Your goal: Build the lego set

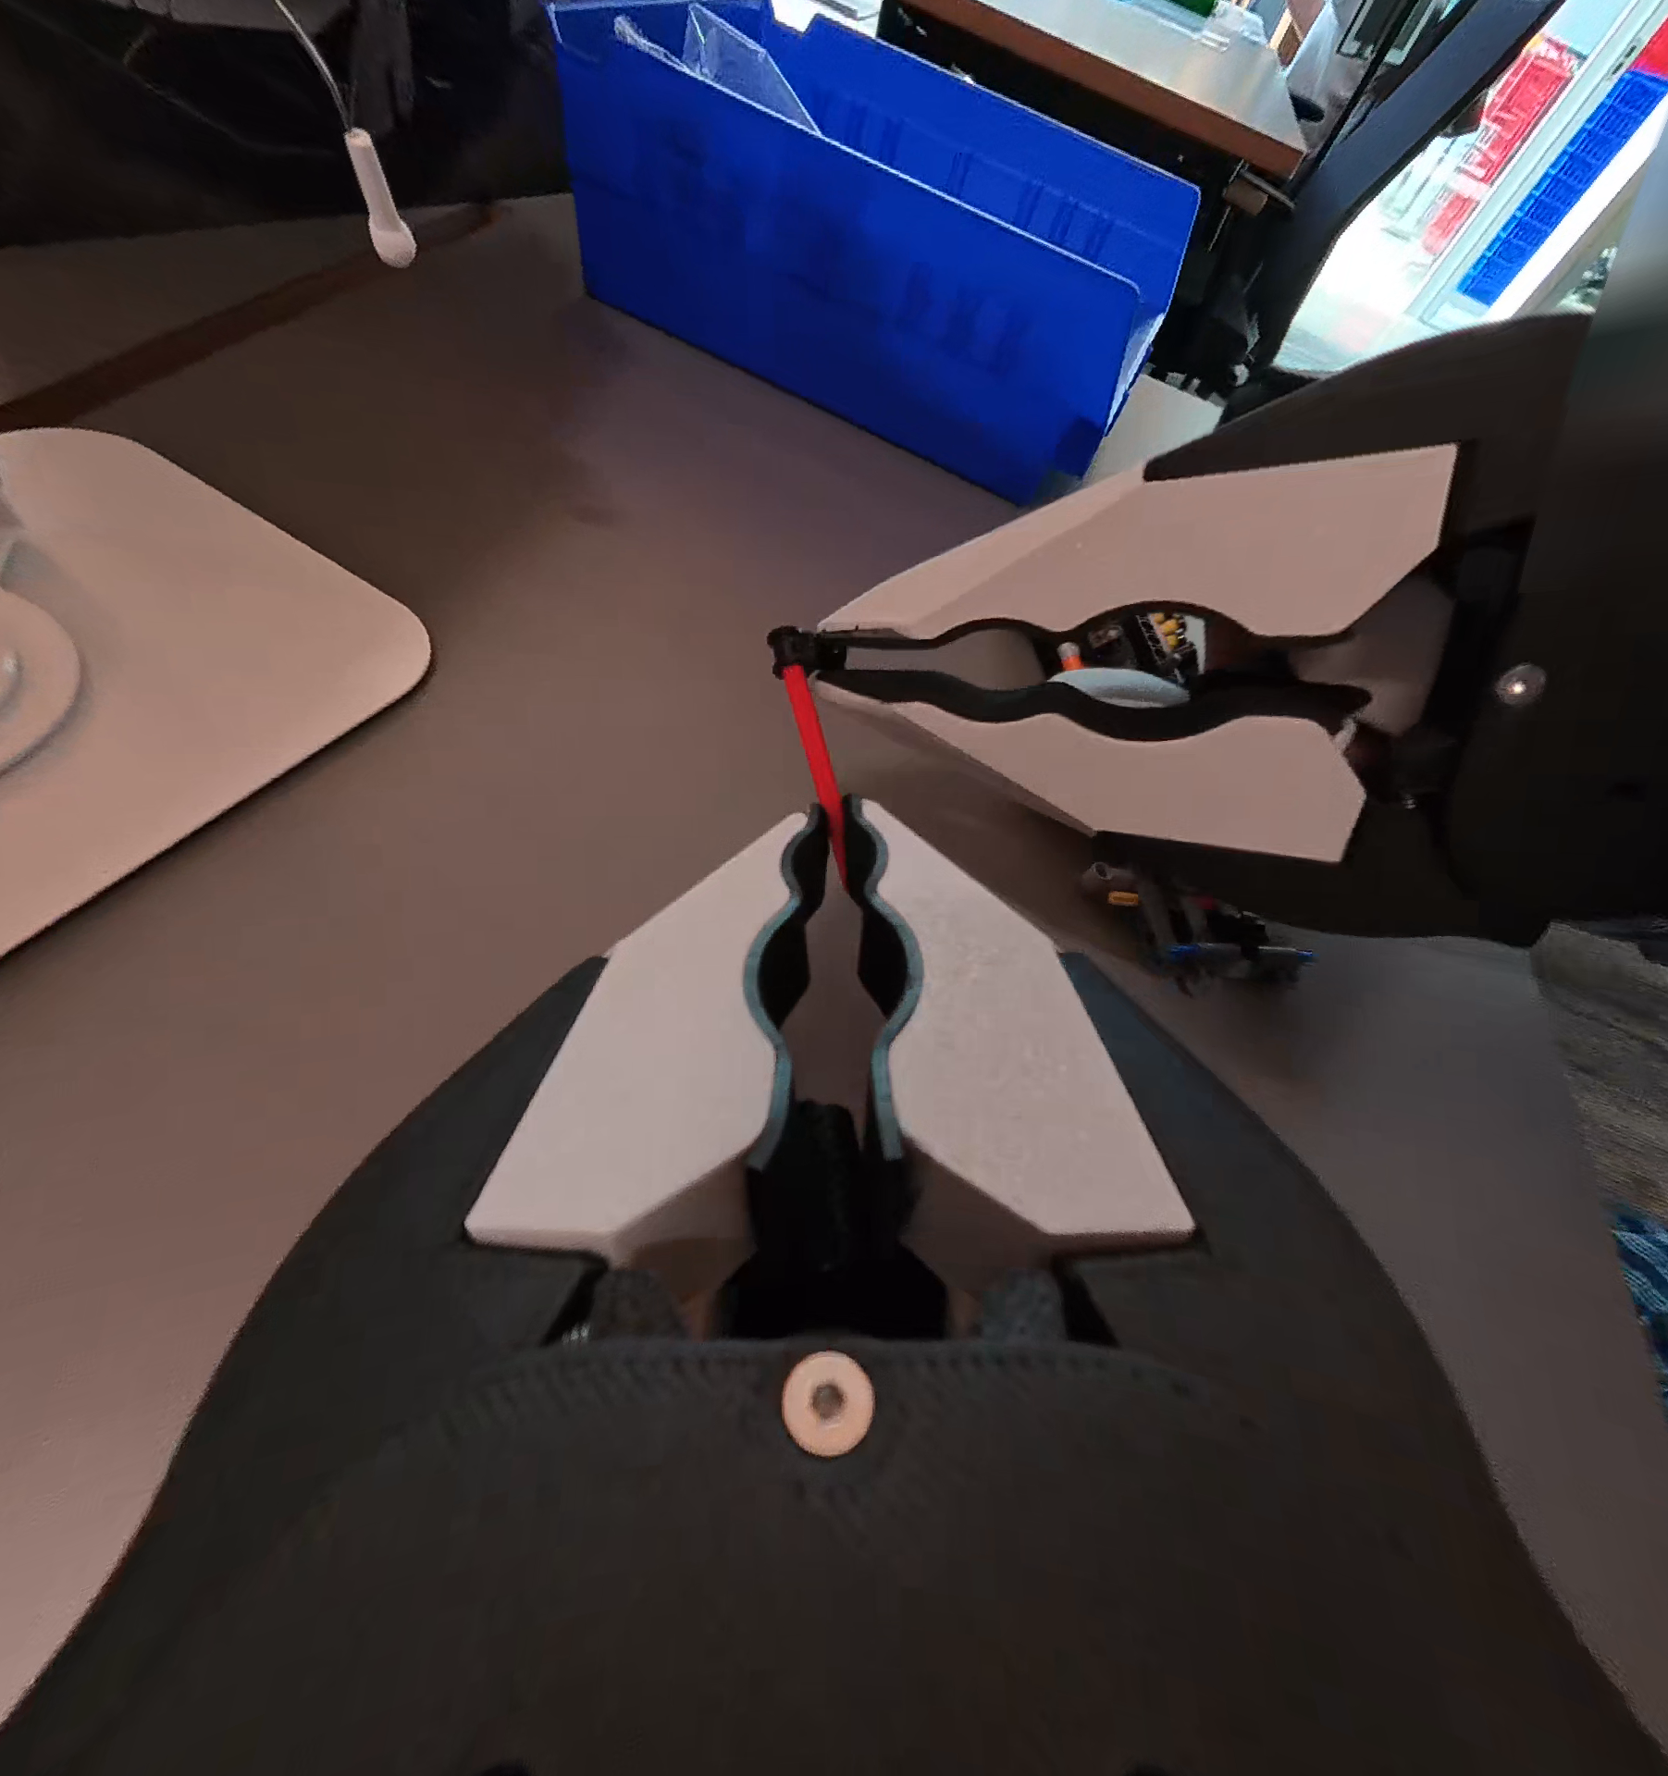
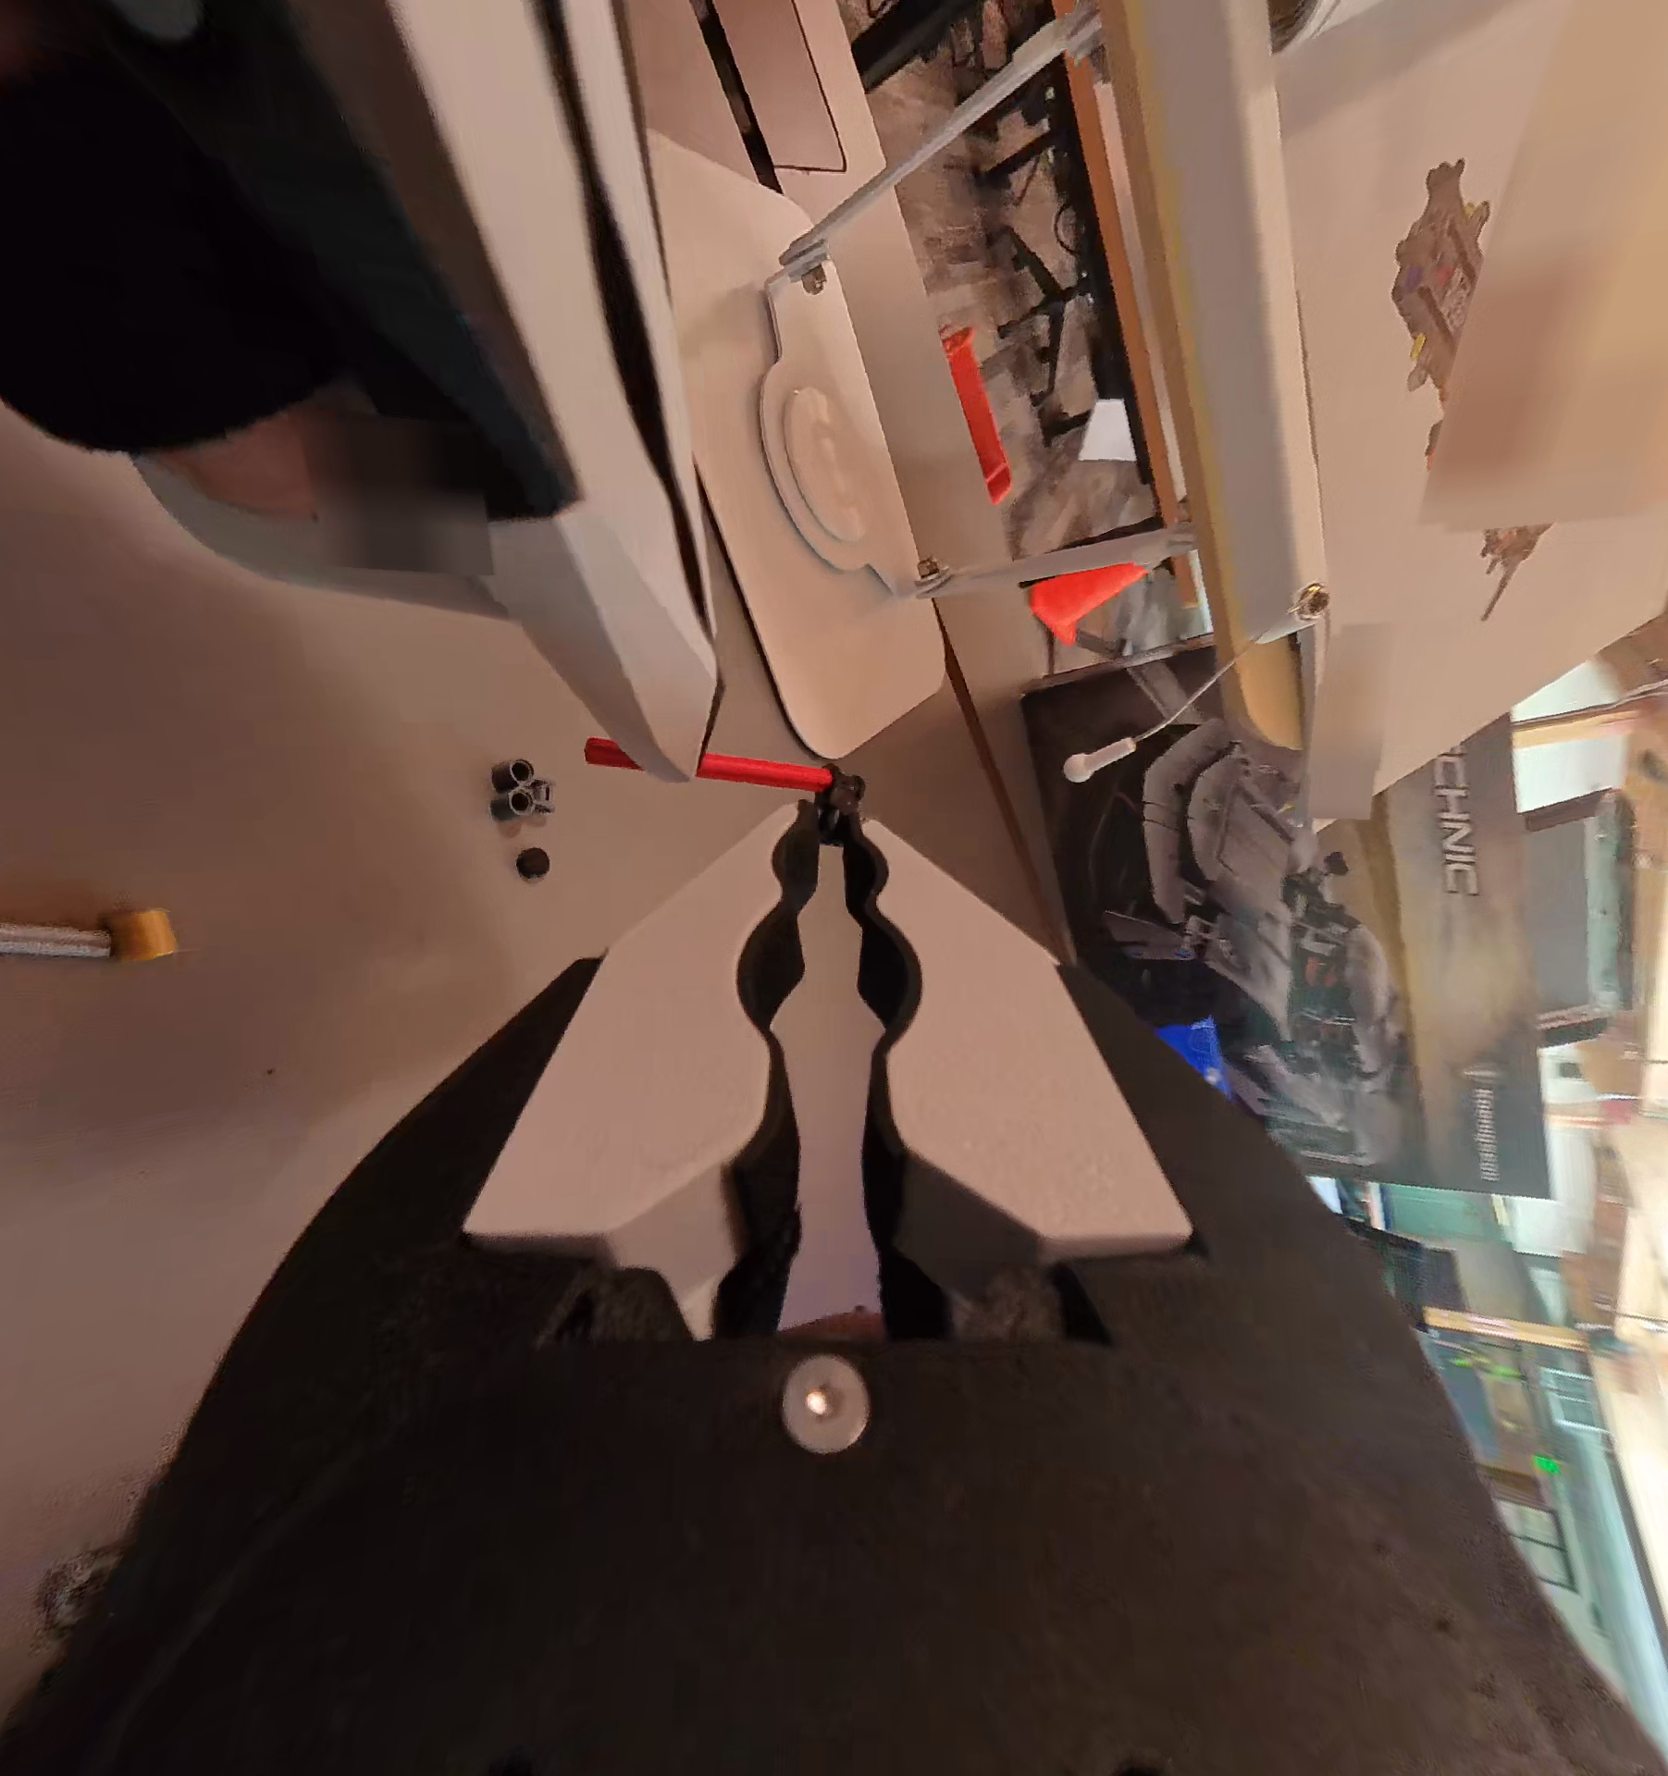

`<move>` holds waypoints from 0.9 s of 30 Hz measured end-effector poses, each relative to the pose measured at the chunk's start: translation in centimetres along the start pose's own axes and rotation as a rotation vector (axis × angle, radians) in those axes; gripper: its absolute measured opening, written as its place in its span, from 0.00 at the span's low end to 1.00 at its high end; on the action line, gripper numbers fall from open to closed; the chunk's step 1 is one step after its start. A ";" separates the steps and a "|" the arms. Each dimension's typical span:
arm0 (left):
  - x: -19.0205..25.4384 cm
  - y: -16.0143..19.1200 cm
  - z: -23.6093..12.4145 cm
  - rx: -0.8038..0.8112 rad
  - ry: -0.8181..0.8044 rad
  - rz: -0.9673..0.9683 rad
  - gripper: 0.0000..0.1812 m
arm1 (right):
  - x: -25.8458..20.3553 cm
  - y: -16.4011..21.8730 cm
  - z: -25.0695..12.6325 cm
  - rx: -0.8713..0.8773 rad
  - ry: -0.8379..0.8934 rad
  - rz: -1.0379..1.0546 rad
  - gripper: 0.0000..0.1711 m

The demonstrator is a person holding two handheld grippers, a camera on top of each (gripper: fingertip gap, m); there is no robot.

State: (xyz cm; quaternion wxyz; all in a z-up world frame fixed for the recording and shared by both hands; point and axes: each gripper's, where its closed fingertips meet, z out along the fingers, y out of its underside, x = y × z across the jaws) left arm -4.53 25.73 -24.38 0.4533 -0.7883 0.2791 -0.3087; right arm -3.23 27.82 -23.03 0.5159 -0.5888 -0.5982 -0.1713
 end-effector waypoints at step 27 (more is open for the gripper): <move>1.3 0.3 -0.4 -0.062 0.156 -0.112 0.01 | -0.2 -1.0 -1.1 0.125 0.019 -0.312 0.00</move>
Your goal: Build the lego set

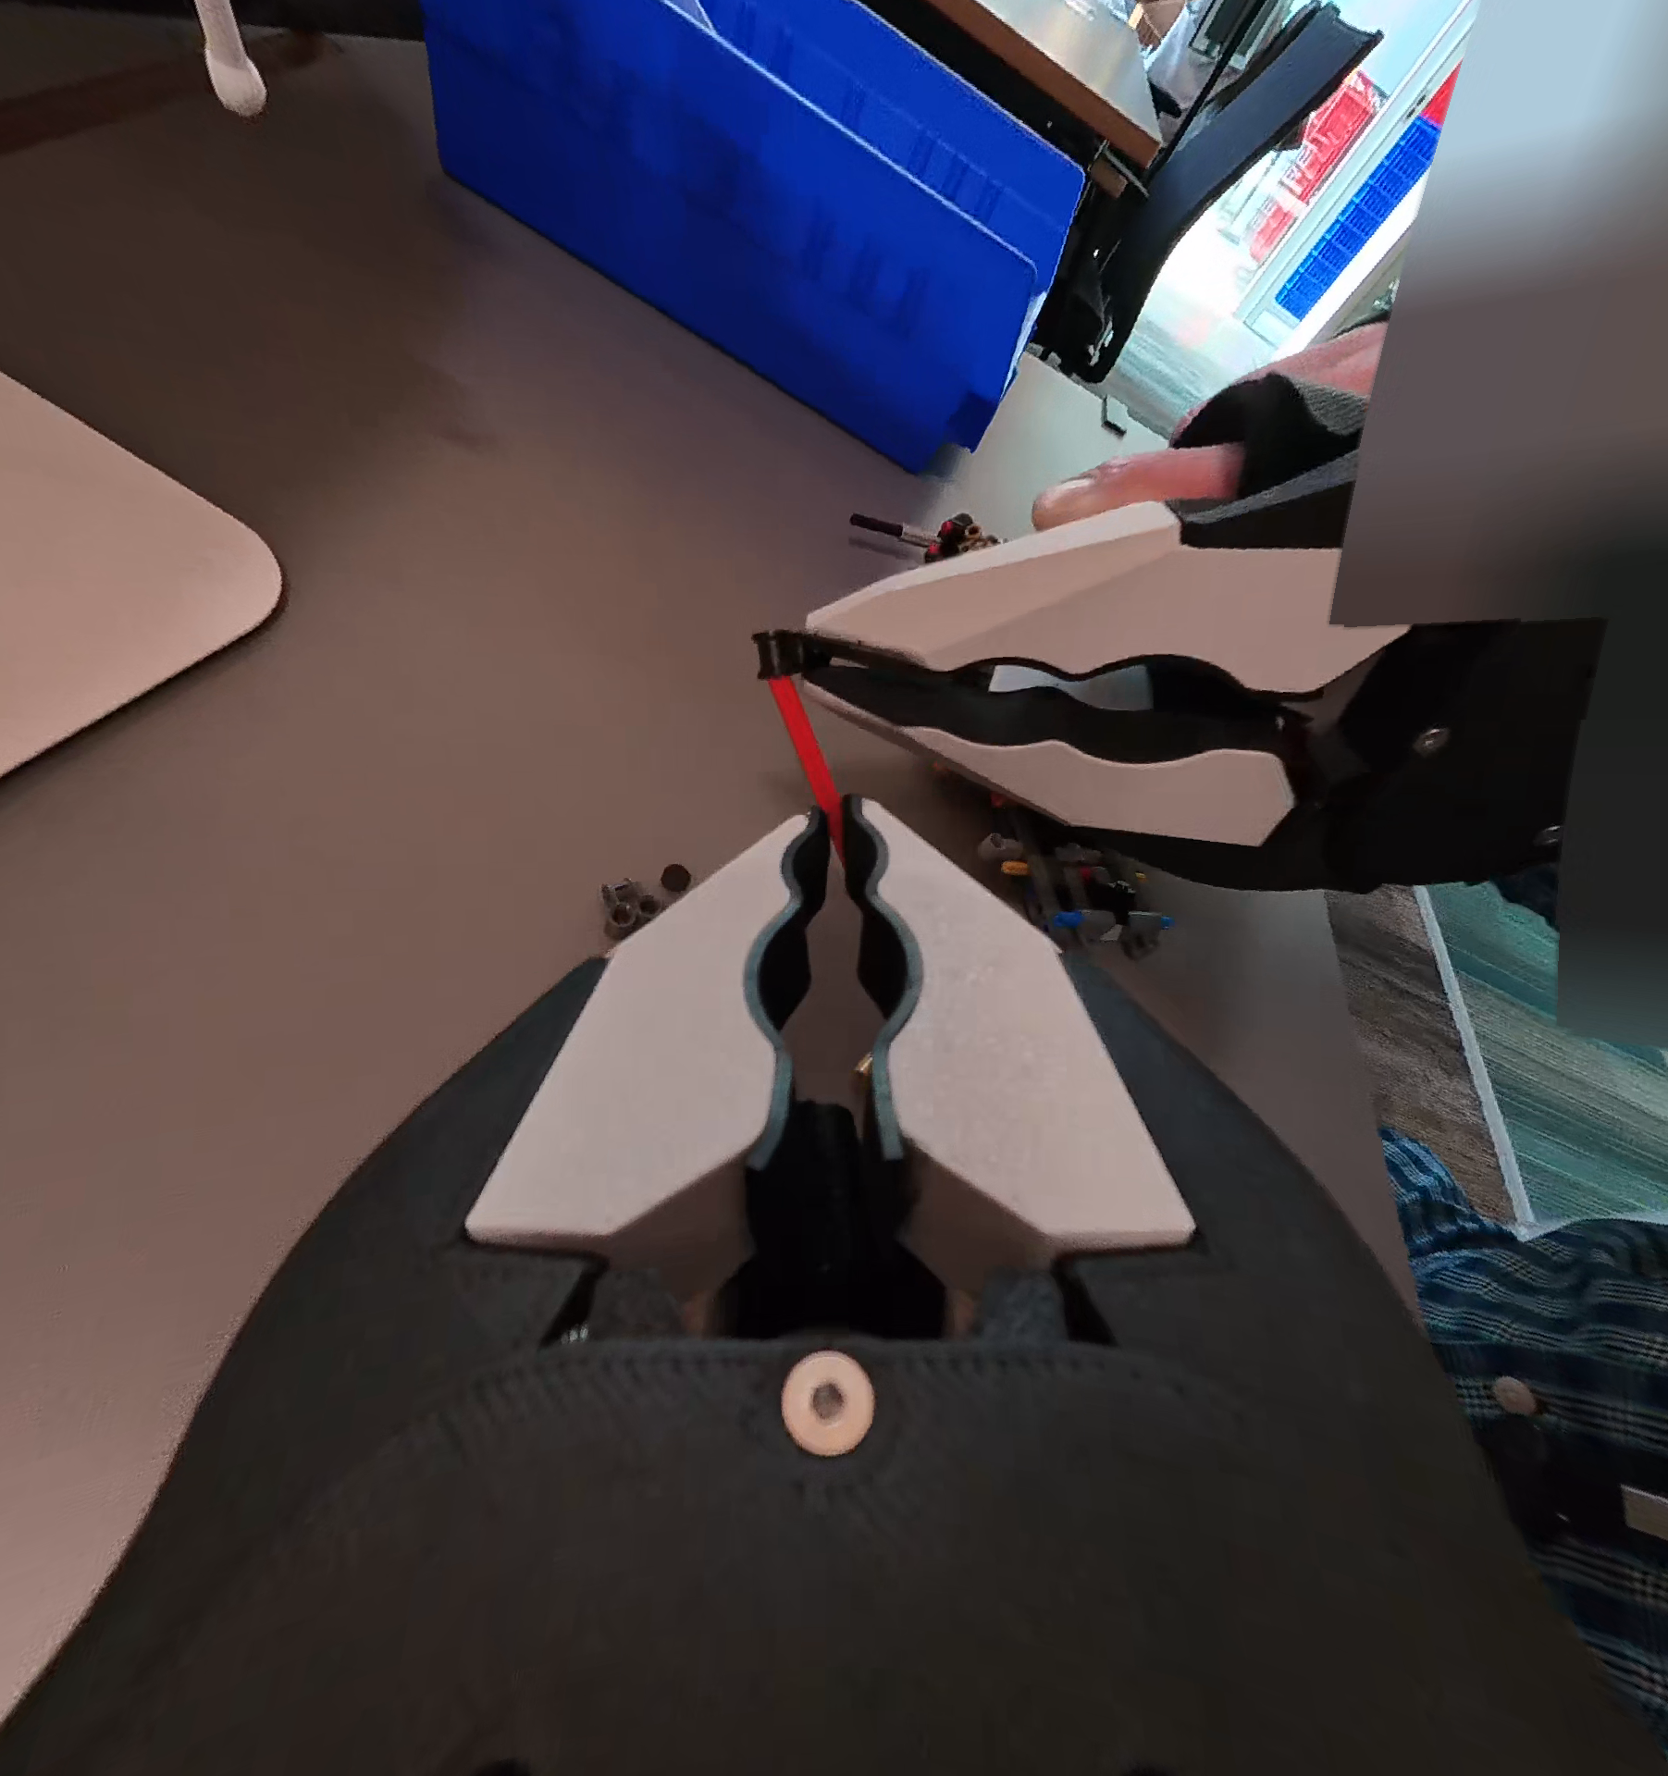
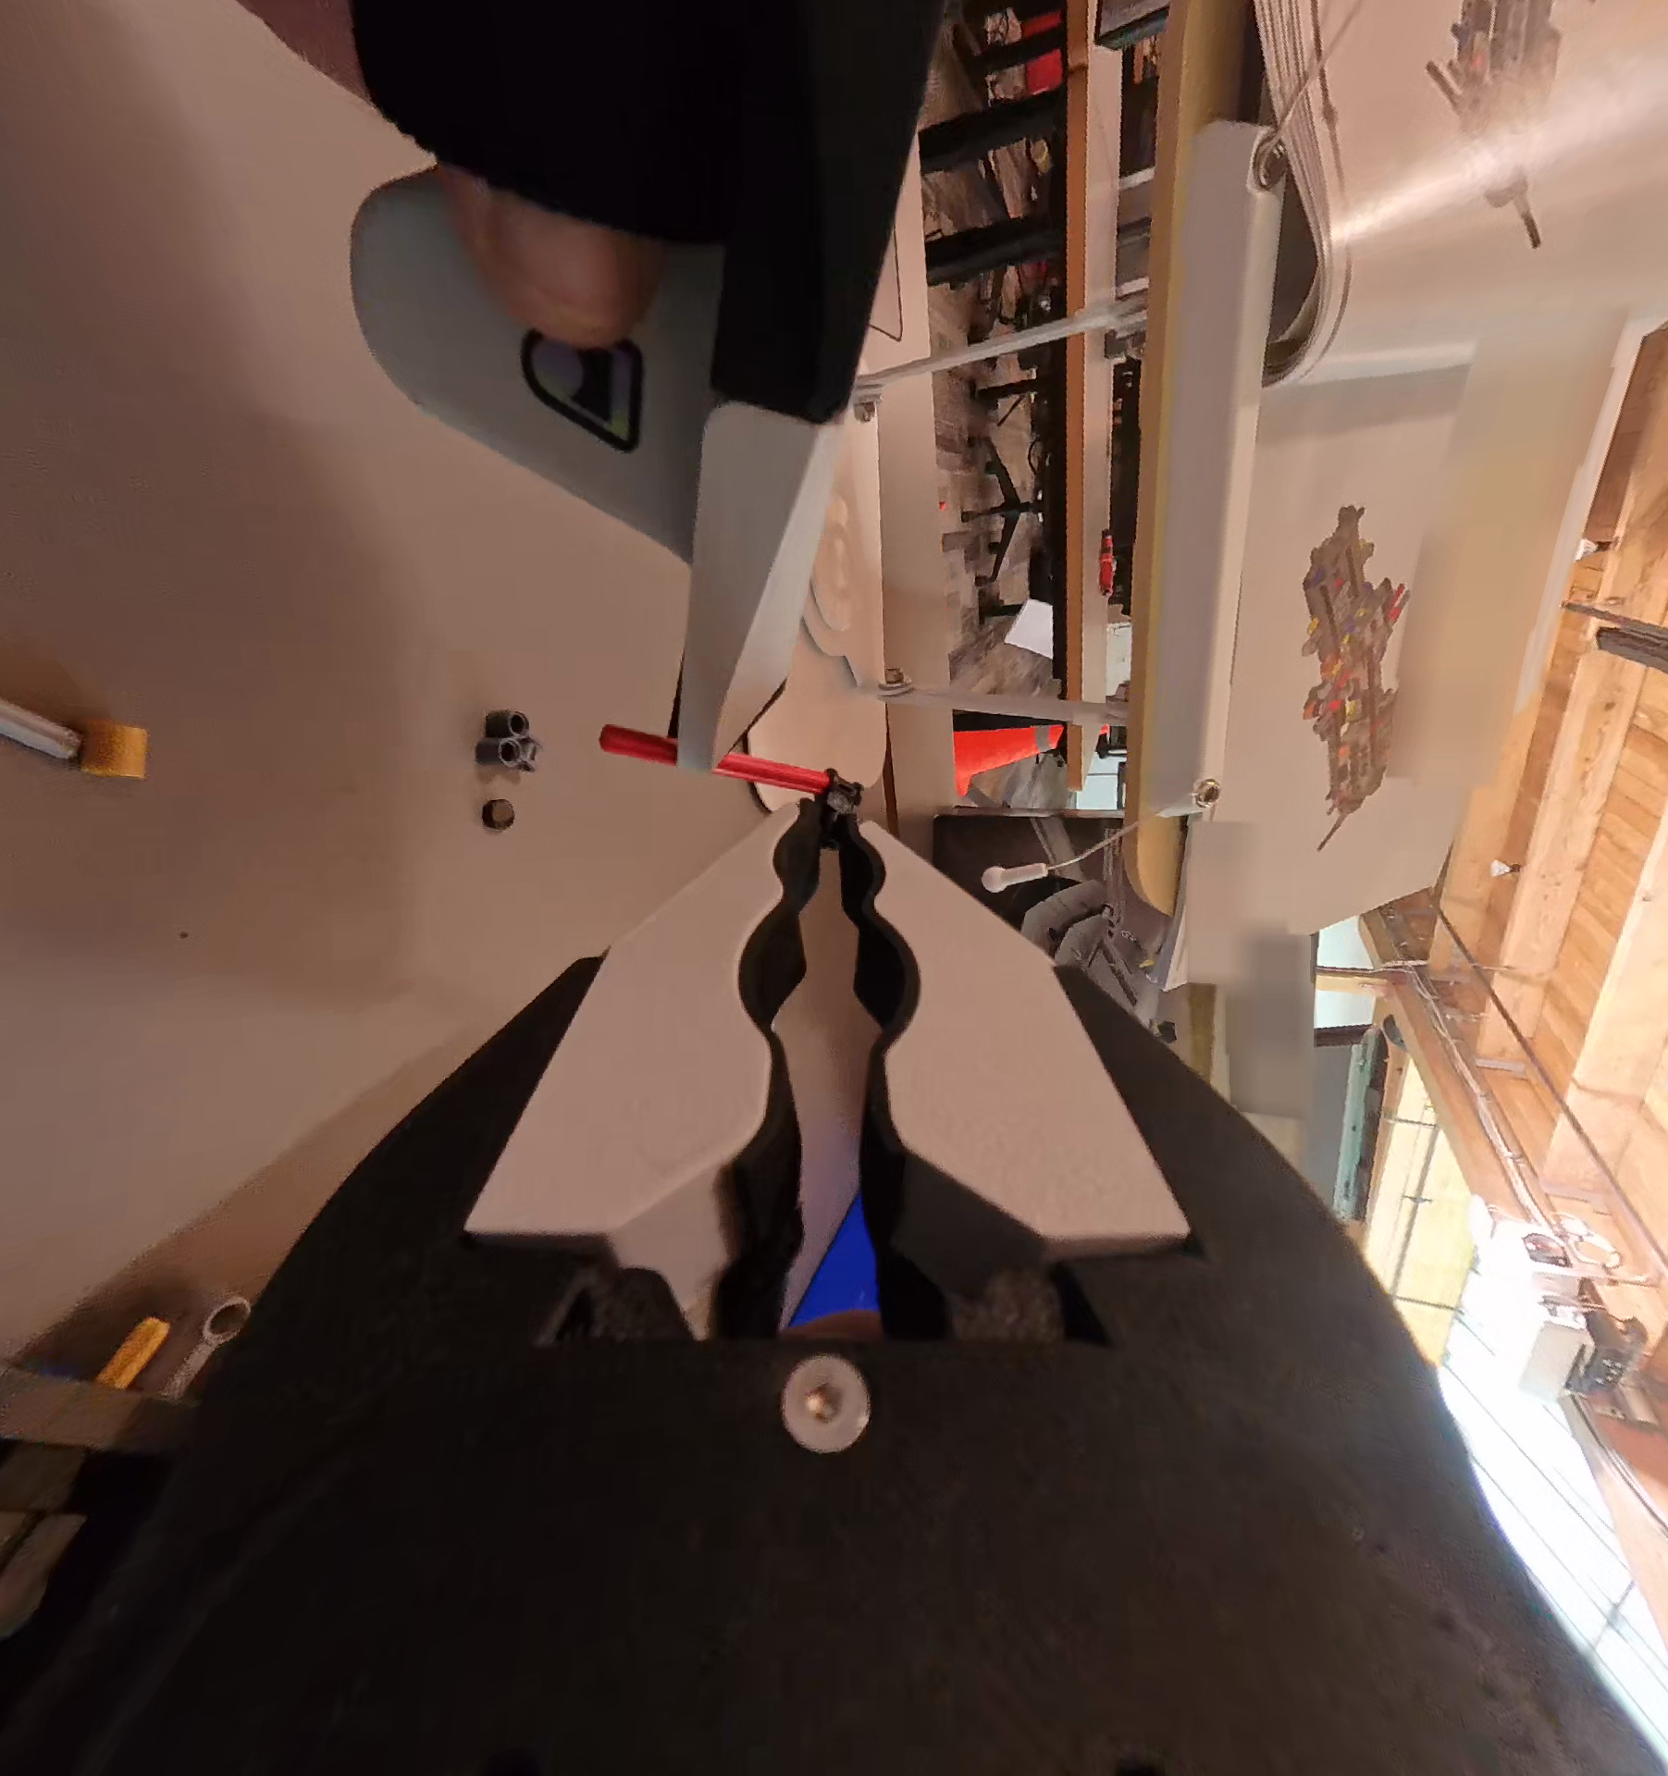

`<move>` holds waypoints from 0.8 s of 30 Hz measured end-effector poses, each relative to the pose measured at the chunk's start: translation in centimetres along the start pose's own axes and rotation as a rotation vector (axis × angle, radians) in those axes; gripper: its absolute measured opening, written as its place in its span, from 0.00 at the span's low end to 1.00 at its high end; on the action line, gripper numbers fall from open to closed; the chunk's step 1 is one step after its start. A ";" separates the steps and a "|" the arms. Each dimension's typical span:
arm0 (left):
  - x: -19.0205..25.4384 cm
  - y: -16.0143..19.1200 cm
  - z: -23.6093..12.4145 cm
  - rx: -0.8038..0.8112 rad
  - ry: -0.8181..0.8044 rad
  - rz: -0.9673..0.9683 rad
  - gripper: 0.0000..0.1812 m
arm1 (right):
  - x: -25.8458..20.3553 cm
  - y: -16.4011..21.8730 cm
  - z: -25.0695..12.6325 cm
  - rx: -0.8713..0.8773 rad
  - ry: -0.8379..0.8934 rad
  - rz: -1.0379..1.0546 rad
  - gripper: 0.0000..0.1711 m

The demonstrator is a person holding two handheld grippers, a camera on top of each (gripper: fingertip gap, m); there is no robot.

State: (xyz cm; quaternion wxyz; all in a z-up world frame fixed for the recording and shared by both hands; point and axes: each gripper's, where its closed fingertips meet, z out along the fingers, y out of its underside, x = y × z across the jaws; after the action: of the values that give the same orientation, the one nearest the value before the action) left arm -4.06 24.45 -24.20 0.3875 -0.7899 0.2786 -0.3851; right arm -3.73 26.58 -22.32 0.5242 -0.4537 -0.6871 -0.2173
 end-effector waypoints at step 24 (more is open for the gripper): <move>0.3 -1.3 -0.9 -0.021 -0.064 0.172 0.01 | -2.4 -1.6 -1.5 0.157 -0.222 0.048 0.00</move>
State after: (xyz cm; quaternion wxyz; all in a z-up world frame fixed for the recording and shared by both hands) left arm -4.43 24.57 -22.63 0.4194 -0.7790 0.3368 -0.3222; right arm -4.22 23.69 -23.67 0.4839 -0.4489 -0.7447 -0.0988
